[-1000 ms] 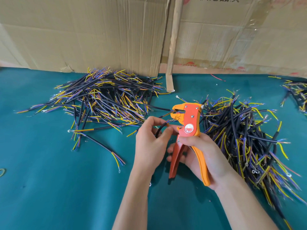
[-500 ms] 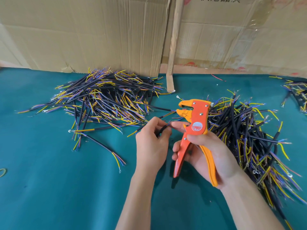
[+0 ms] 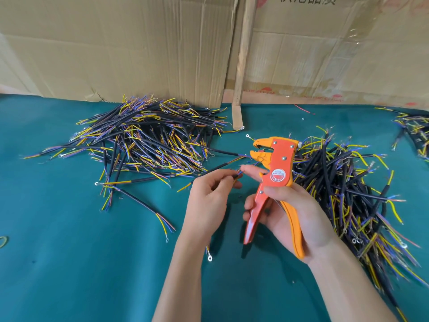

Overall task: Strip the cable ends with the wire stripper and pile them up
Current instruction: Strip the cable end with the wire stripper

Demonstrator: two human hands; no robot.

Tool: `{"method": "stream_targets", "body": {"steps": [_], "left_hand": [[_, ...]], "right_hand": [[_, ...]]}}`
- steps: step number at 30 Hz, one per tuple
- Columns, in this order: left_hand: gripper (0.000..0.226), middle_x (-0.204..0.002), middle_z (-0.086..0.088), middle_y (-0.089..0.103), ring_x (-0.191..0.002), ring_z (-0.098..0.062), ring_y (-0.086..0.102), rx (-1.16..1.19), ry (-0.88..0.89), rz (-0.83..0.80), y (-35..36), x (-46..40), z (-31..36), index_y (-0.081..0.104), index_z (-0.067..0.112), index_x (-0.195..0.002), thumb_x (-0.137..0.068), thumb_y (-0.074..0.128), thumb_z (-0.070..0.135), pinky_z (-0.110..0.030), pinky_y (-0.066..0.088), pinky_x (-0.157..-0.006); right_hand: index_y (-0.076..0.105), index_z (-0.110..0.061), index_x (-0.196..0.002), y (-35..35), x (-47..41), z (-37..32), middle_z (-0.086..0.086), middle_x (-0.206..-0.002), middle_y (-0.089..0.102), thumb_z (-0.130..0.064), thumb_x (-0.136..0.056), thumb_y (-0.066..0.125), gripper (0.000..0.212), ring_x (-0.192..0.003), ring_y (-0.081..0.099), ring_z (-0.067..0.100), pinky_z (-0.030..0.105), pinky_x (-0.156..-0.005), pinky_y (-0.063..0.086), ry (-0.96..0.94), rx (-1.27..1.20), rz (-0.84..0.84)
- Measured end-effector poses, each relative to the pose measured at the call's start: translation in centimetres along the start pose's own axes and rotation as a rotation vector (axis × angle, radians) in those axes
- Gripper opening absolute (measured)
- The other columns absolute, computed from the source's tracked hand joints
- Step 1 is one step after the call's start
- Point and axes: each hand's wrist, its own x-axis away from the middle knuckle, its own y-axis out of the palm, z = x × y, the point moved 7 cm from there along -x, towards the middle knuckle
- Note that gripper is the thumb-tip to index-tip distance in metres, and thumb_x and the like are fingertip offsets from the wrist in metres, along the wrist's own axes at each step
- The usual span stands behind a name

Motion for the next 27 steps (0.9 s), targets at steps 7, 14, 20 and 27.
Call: {"method": "stream_targets", "body": {"steps": [7, 14, 20, 27], "left_hand": [[0.022, -0.084, -0.003, 0.077, -0.071, -0.011, 0.068, 0.118, 0.038, 0.050, -1.0, 0.0, 0.0, 0.078, 0.023, -0.095, -0.096, 0.064, 0.006, -0.020, 0.048, -0.052], [0.020, -0.080, -0.004, 0.077, -0.063, -0.008, 0.065, 0.157, 0.071, 0.192, -2.4, -0.2, 0.1, 0.078, 0.019, -0.094, -0.094, 0.067, 0.003, -0.020, 0.044, -0.046], [0.026, -0.078, -0.002, 0.076, -0.061, -0.009, 0.059, 0.068, 0.124, 0.215, -2.8, -0.4, 0.1, 0.080, 0.033, -0.089, -0.091, 0.071, 0.008, -0.027, 0.046, -0.055], [0.024, -0.080, 0.011, 0.077, -0.067, -0.003, 0.063, -0.046, 0.147, 0.230, -2.8, -0.2, 0.3, 0.080, 0.030, -0.093, -0.090, 0.072, 0.007, -0.025, 0.047, -0.065]], "right_hand": [[0.068, 0.000, -0.128, -0.6, 0.0, 0.0, 0.027, -0.112, 0.069, -0.008, -0.075, 0.067, 0.054, -0.078, 0.067, 0.032, 0.043, -0.072, 0.058, 0.012, -0.015, 0.000], [0.061, -0.003, -0.134, -1.2, 0.2, 2.0, 0.030, -0.123, 0.067, -0.007, -0.088, 0.066, 0.046, -0.097, 0.070, 0.048, 0.062, -0.085, 0.058, 0.257, -0.010, 0.049], [0.069, 0.000, -0.120, 0.0, 0.1, 2.5, 0.031, -0.109, 0.070, -0.022, -0.083, 0.073, 0.043, -0.076, 0.070, 0.042, 0.049, -0.069, 0.060, 0.269, 0.032, 0.011], [0.067, 0.004, -0.116, 0.2, 0.3, 2.3, 0.027, -0.087, 0.063, -0.004, -0.078, 0.073, 0.039, -0.071, 0.065, 0.040, 0.047, -0.067, 0.058, 0.231, 0.088, -0.031]]}}
